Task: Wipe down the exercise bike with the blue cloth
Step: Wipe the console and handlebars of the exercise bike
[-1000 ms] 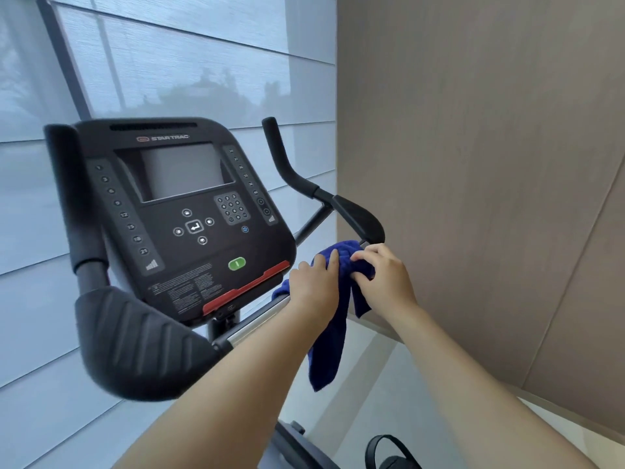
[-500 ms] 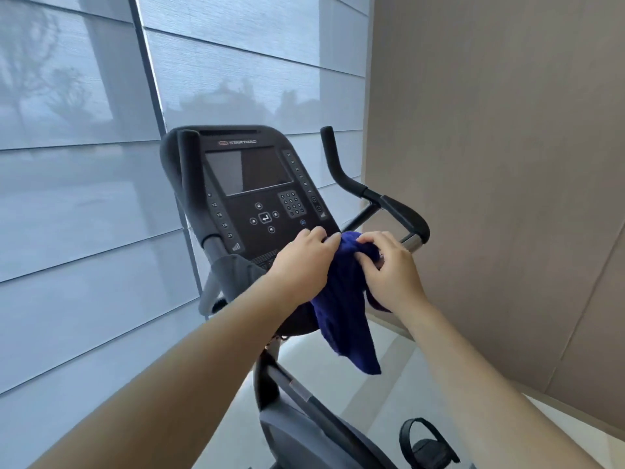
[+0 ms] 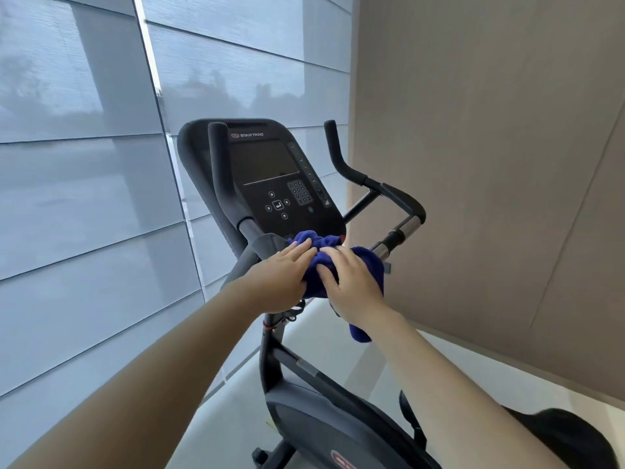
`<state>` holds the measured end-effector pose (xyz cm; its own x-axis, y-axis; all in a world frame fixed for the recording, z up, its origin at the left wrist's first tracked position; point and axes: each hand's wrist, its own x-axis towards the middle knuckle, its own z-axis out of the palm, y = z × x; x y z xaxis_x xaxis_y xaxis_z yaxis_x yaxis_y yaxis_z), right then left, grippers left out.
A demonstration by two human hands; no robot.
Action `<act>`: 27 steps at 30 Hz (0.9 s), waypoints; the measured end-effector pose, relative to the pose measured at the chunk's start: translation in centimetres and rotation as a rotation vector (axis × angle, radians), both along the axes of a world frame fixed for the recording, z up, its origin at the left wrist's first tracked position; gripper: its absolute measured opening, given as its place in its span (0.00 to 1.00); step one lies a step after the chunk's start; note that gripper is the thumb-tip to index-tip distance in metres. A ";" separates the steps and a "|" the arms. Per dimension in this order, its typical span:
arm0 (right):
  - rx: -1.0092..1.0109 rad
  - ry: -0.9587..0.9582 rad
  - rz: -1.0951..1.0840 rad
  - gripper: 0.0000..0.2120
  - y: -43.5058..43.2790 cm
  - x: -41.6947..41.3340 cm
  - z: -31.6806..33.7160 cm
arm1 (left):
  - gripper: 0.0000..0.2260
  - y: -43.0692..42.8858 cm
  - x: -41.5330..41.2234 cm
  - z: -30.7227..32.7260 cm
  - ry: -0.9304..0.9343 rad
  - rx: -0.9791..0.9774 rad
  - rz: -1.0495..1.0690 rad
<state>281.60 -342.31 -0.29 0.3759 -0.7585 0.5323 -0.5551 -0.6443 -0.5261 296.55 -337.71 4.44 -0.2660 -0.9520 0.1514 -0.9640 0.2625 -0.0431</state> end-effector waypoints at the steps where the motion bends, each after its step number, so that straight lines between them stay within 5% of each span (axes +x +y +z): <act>1: 0.003 -0.004 -0.009 0.15 0.2 -0.2 0.2 | 0.25 0.1 0.0 0.1 0.019 -0.001 -0.006; 8: 0.095 -0.067 -0.056 0.10 2.0 -1.2 0.8 | 0.13 0.8 -1.3 1.2 -0.061 -0.041 -0.047; 15: 0.158 -0.100 -0.029 0.08 4.0 -3.2 -0.8 | 0.16 2.7 -1.9 -0.3 -0.058 -0.163 -0.065; 27: 0.119 -0.320 -0.061 0.16 7.5 -14.7 -3.0 | 0.19 3.7 -11.4 -2.0 0.253 -0.382 -0.219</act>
